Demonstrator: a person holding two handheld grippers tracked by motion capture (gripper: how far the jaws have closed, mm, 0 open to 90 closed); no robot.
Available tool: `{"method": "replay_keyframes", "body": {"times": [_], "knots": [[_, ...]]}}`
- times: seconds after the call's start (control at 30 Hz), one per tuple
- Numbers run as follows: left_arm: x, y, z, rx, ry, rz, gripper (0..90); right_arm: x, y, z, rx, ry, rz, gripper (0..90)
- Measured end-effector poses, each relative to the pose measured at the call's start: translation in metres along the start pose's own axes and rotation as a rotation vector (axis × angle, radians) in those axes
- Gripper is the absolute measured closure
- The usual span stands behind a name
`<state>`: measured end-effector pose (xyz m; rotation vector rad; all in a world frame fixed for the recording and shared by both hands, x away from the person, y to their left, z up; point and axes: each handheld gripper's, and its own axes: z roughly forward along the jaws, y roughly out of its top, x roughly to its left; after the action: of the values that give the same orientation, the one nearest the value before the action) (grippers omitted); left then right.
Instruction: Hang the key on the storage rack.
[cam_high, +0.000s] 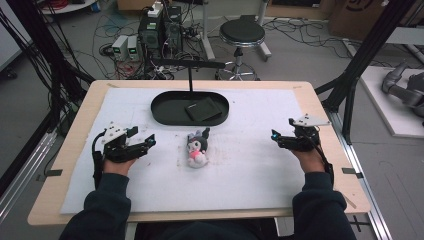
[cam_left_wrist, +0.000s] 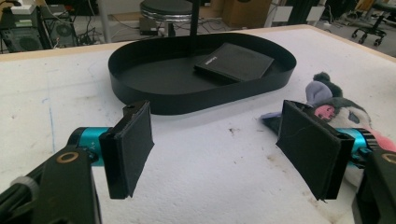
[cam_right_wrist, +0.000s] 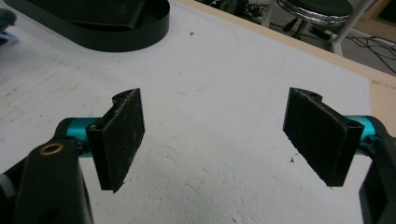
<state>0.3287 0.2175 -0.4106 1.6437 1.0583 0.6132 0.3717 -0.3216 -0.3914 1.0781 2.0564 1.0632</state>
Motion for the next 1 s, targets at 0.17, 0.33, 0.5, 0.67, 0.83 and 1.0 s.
{"method": "replay_keyframes", "body": {"times": [0.17, 0.33, 0.5, 0.67, 0.83, 1.0], "knots": [[-0.004, -0.001, 0.004, 0.011, -0.032, -0.024, 26.3, 0.001, 0.0, 0.001, -0.011, 0.002, -0.006, 21.3], [-0.022, 0.0, 0.012, 0.027, -0.064, -0.01, 26.3, 0.003, 0.0, -0.001, -0.022, 0.007, 0.012, 21.2], [-0.05, 0.001, 0.03, 0.078, -0.099, 0.045, 26.3, 0.005, 0.0, 0.002, -0.017, 0.015, 0.005, 21.2], [-0.07, 0.001, 0.05, 0.126, -0.167, -0.022, 26.3, 0.006, 0.0, 0.004, -0.02, 0.019, 0.014, 21.2], [-0.084, 0.005, 0.069, 0.147, -0.159, -0.015, 26.3, 0.005, 0.0, 0.005, -0.021, 0.017, 0.029, 21.2], [-0.097, 0.0, 0.089, 0.204, -0.135, -0.001, 20.7, 0.005, 0.0, 0.004, -0.025, 0.01, 0.025, 21.3]]}}
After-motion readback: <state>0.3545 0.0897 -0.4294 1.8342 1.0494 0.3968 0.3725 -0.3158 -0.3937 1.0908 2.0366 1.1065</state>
